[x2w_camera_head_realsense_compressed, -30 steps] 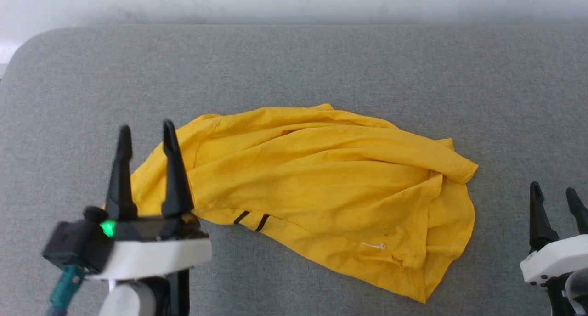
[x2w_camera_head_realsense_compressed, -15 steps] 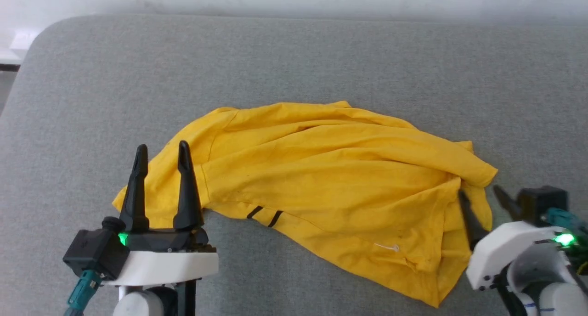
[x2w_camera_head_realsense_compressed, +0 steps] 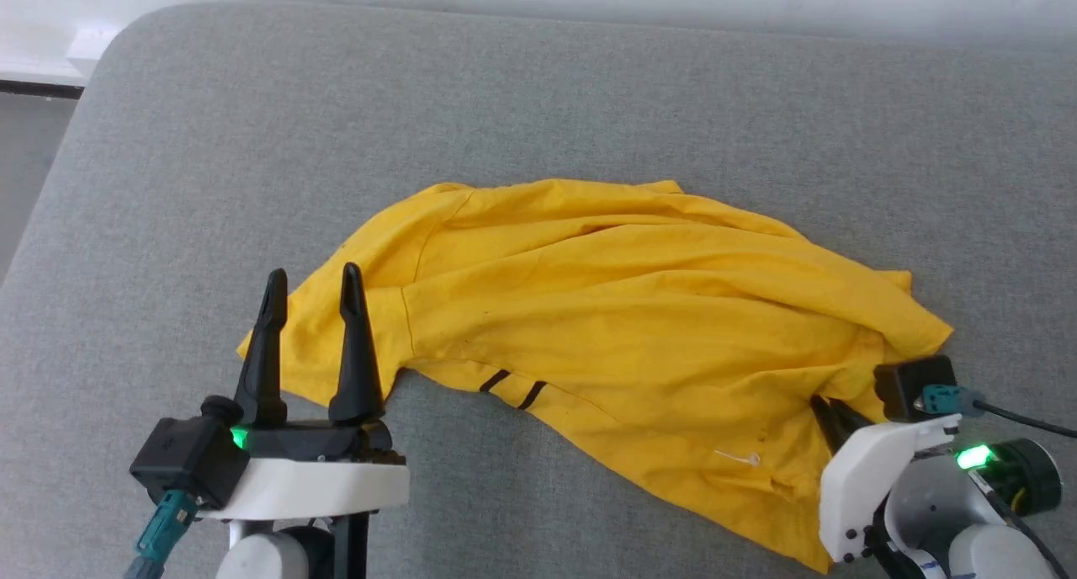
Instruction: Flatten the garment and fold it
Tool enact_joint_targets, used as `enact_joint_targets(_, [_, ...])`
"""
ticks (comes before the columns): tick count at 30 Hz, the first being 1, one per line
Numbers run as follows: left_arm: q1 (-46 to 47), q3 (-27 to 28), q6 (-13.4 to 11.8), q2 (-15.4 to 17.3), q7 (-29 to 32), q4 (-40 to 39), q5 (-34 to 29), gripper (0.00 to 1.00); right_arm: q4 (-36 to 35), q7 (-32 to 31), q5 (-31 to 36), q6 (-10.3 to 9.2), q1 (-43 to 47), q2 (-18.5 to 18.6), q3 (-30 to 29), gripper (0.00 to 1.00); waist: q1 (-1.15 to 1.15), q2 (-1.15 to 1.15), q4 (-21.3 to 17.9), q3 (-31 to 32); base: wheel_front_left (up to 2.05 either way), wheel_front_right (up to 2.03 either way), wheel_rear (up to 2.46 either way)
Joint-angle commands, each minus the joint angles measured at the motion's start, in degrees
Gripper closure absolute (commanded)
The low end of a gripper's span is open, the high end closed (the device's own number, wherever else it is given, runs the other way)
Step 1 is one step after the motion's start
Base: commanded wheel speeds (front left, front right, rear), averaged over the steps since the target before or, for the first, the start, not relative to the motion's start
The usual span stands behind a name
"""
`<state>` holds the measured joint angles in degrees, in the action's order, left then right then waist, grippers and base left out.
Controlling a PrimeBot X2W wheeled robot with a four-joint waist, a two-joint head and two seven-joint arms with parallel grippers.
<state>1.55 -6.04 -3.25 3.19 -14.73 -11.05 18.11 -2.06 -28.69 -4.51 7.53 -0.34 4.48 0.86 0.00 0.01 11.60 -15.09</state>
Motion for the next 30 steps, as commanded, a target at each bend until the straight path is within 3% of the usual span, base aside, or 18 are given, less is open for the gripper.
enact_joint_targets(1, [0.62, -0.18, -0.33, -0.30, -0.27, 0.43, 0.23, 0.00, 0.28, -0.25, -0.99, -0.04, -0.37, 0.37, 0.93, 1.00, 0.00, -0.01, -0.41, 0.25, 0.00, 0.00, 0.00])
enact_joint_targets(4, [0.83, -0.26, -0.08, -0.30, -0.27, 1.03, 0.04, 0.00, -1.44, -0.73, -3.86, -0.04, -2.55, 1.54, 2.62, 1.00, 0.00, -0.01, -1.46, 0.75, 0.00, 0.00, 0.00])
enact_joint_targets(7, [1.25, -0.48, 0.34, -0.31, -0.27, 1.75, -0.14, 0.00, -4.23, -5.08, -9.62, -0.04, -3.86, 3.52, 6.95, 1.00, 0.00, -0.01, -2.58, 1.46, 0.00, 0.00, 0.00])
enact_joint_targets(11, [1.76, -1.34, 0.84, -0.31, -0.27, 2.93, 0.25, 0.00, -10.90, -17.75, -21.28, -0.04, -1.71, 12.68, 17.99, 1.00, 0.00, -0.01, -3.66, 2.35, 0.00, 0.00, 0.00])
enact_joint_targets(16, [1.80, -2.30, 1.02, -0.31, -0.27, 4.03, 1.04, 0.00, -17.33, -29.29, -29.74, -0.04, 5.77, 20.16, 17.67, 1.00, 0.00, -0.01, -4.07, 2.61, 0.00, 0.00, 0.00])
enact_joint_targets(22, [0.92, -2.37, 1.33, -0.31, -0.27, 5.13, 1.53, 0.00, -20.80, -36.45, -34.11, -0.04, 13.84, 23.29, 16.69, 1.00, 0.00, -0.01, -3.82, 2.69, 0.00, 0.00, 0.00])
enact_joint_targets(23, [0.81, -2.33, 1.39, -0.31, -0.27, 5.24, 1.59, 0.00, -21.39, -36.04, -34.01, -0.04, 14.11, 23.13, 16.33, 0.67, 0.00, -0.01, -3.75, 2.80, 0.00, 0.00, 0.00])
enact_joint_targets(24, [0.71, -2.29, 1.43, -0.31, -0.27, 5.35, 1.63, 0.00, -21.79, -35.33, -33.55, -0.04, 14.10, 22.94, 15.99, 0.18, 0.00, -0.01, -3.68, 2.93, 0.00, 0.00, 0.00])
enact_joint_targets(25, [0.61, -2.24, 1.47, -0.31, -0.27, 5.46, 1.66, 0.00, -22.02, -34.61, -32.94, -0.04, 13.93, 22.77, 15.76, 0.00, 0.00, -0.01, -3.60, 3.12, 0.00, 0.00, 0.00])
enact_joint_targets(30, [0.24, -2.16, 1.74, -0.31, -0.27, 6.04, 1.65, 0.00, -23.20, -30.84, -31.92, -0.04, 11.78, 19.96, 14.13, 0.00, 0.00, -0.01, -3.22, 4.07, 0.00, 0.00, 0.00])
